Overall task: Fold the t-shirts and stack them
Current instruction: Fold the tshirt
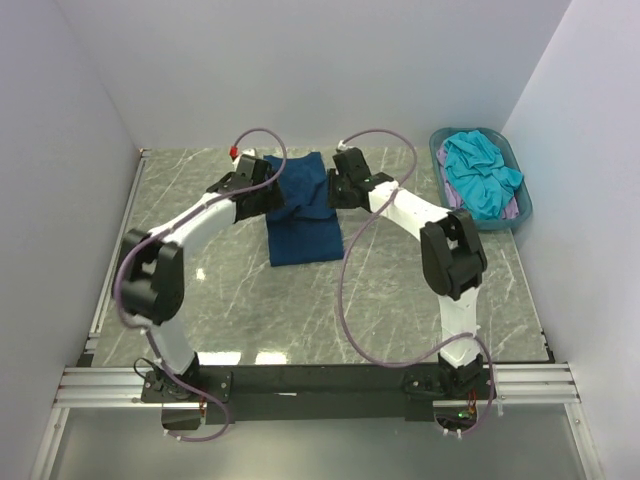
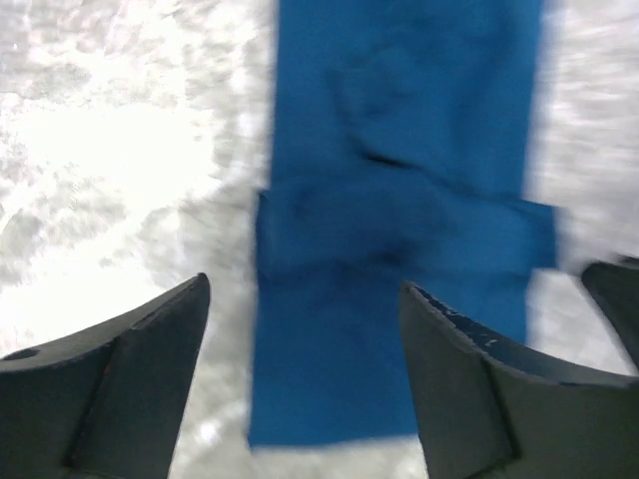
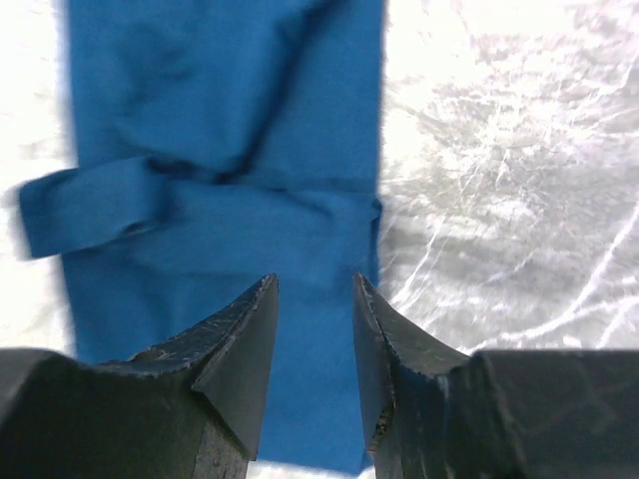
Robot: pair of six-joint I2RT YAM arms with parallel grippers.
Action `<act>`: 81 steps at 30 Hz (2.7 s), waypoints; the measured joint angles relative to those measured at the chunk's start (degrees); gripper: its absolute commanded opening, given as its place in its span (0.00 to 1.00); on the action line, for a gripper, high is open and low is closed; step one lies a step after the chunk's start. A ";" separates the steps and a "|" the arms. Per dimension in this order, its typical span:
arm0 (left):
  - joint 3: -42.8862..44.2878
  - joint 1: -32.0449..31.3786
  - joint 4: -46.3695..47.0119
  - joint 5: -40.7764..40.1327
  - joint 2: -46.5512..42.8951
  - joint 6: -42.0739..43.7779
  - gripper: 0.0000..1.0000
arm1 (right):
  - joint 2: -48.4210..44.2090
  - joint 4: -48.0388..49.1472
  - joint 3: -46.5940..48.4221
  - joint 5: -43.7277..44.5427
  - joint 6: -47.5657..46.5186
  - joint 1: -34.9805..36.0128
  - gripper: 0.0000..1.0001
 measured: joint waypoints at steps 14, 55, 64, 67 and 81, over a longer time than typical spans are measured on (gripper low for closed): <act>-14.01 -9.49 2.32 4.70 -7.06 -7.06 0.44 | -2.62 7.67 -2.69 -6.60 3.04 4.79 0.24; -23.85 -9.77 -10.29 15.45 -20.81 -7.87 0.52 | -13.22 8.96 -18.16 -28.04 9.90 -1.14 0.43; -21.88 -4.66 -6.16 16.28 -18.75 -8.20 0.41 | -13.29 12.52 -30.03 -37.18 12.92 -1.55 0.41; -21.38 -2.86 -4.83 17.27 -13.77 -8.09 0.39 | -10.99 13.97 -30.88 -38.01 13.75 -2.69 0.40; -32.76 -0.98 -1.49 29.11 -14.14 -8.22 0.23 | -12.28 6.10 -37.05 -42.47 11.96 -5.88 0.38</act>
